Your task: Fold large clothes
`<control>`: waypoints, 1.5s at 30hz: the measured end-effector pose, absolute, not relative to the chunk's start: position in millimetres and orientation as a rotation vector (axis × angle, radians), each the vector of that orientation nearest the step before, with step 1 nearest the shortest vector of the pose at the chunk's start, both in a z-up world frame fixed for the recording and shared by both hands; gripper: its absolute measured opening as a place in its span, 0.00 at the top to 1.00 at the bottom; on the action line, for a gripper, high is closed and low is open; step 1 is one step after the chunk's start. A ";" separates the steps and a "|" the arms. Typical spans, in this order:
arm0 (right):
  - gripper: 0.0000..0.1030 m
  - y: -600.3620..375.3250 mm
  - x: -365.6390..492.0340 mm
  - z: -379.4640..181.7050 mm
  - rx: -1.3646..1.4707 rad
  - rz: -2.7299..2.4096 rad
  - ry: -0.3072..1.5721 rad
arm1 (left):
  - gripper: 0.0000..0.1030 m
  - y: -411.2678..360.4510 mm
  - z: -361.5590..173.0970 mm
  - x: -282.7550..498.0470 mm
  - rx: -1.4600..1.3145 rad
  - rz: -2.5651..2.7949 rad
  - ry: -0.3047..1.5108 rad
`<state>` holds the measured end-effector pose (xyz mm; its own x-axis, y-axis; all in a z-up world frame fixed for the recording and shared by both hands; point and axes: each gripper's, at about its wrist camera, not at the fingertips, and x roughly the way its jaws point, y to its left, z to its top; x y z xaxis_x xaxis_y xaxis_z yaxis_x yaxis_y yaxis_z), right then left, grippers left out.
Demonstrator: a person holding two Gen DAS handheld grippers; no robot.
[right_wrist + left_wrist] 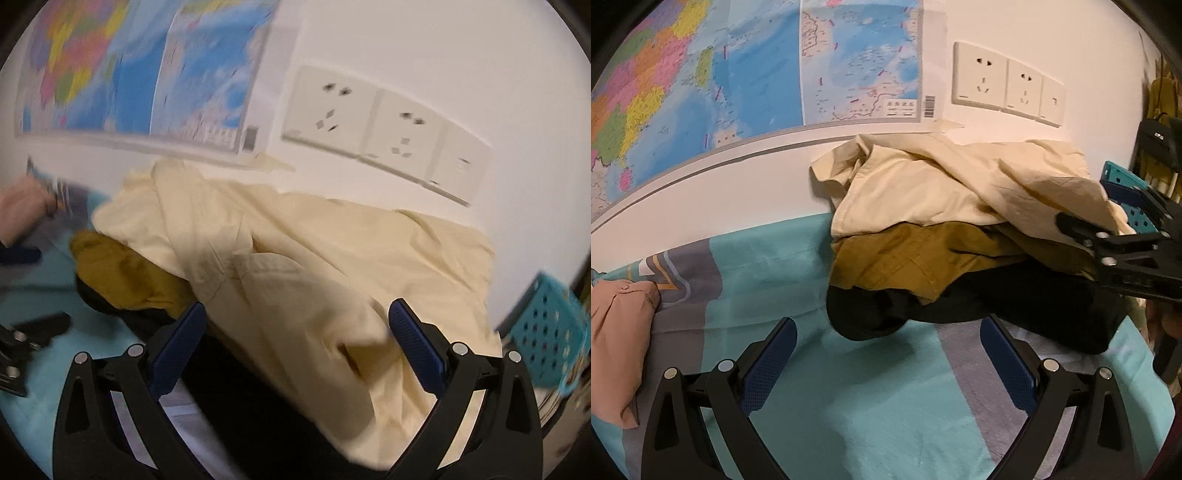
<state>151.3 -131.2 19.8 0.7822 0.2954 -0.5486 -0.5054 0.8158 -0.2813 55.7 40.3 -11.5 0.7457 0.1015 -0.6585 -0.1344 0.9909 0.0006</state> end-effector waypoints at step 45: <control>0.93 -279.5 158.5 270.2 -0.070 0.600 0.270 | 0.07 21.3 4.4 93.8 0.031 -0.019 0.462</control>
<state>158.5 -279.5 270.2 0.7912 0.5484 -0.2707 -0.5665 0.8240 0.0135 93.8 21.3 4.4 0.8950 -0.0113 -0.4460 0.0255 0.9993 0.0257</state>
